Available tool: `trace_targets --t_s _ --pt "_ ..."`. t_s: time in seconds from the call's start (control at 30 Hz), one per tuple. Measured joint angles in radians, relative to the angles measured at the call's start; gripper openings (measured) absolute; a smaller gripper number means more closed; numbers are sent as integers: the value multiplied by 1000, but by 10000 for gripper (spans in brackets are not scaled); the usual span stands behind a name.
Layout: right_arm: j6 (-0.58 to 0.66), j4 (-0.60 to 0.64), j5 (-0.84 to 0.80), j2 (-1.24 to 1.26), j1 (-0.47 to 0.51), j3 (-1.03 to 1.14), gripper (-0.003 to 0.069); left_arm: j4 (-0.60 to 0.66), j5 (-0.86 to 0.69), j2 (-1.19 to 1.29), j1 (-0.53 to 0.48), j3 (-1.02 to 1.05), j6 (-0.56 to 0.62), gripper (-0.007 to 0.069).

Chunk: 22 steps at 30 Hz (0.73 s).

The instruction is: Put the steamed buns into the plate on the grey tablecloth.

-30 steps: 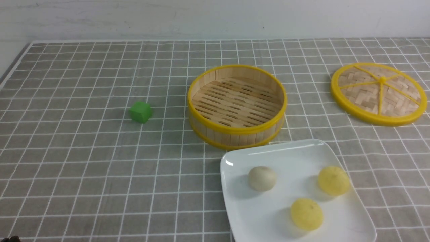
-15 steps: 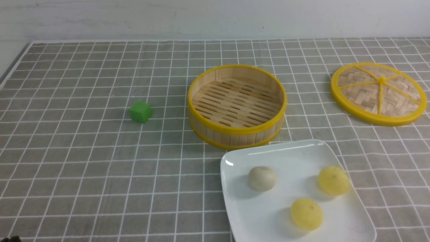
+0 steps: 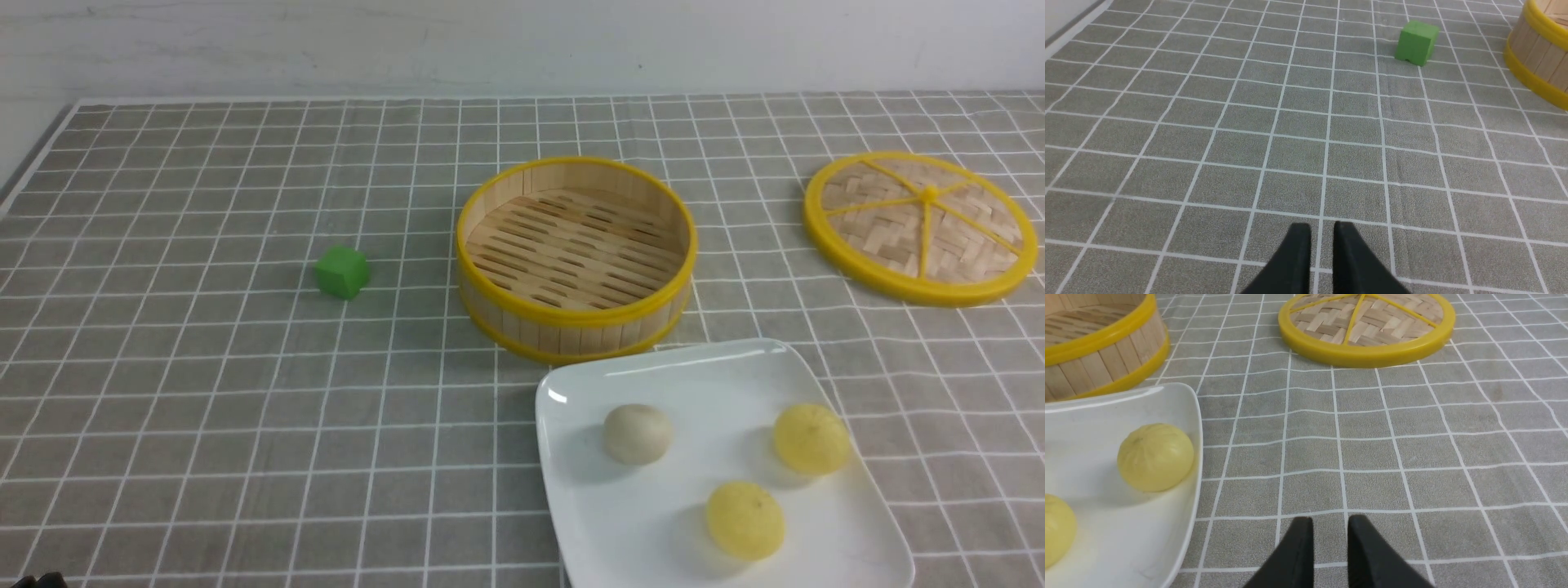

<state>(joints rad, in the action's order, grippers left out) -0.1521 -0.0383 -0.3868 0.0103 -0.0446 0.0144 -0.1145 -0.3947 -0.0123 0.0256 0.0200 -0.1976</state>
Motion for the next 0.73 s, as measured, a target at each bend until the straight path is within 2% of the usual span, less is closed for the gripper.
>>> trace_targets --t_s 0.73 --pt "0 0 0 0 0 0 176 0 1 0 0 0 0 128"
